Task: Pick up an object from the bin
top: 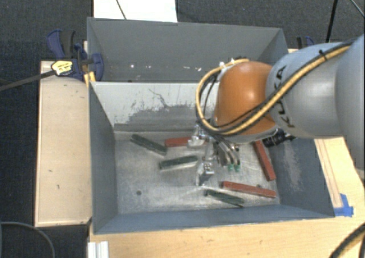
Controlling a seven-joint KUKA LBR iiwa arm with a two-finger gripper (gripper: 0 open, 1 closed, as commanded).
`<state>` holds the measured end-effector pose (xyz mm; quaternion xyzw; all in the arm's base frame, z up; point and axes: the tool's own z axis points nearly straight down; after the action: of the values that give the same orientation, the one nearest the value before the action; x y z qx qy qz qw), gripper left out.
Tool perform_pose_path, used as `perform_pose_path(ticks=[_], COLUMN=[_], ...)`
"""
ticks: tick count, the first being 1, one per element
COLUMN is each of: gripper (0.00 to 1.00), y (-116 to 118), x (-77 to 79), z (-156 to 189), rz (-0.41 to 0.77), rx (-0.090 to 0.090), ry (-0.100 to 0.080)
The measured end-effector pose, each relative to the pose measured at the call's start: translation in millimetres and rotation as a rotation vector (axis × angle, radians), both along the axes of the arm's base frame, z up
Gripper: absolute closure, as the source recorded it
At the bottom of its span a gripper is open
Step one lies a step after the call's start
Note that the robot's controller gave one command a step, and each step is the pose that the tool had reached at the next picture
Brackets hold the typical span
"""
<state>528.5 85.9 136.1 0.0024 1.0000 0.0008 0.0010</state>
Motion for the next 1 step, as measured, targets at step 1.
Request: perform_pose_path(ticks=[1], gripper=[1.00], y=[36.9], x=[2.4], z=[-61.1], rz=[-0.065], rx=[0.003], ry=[-0.011])
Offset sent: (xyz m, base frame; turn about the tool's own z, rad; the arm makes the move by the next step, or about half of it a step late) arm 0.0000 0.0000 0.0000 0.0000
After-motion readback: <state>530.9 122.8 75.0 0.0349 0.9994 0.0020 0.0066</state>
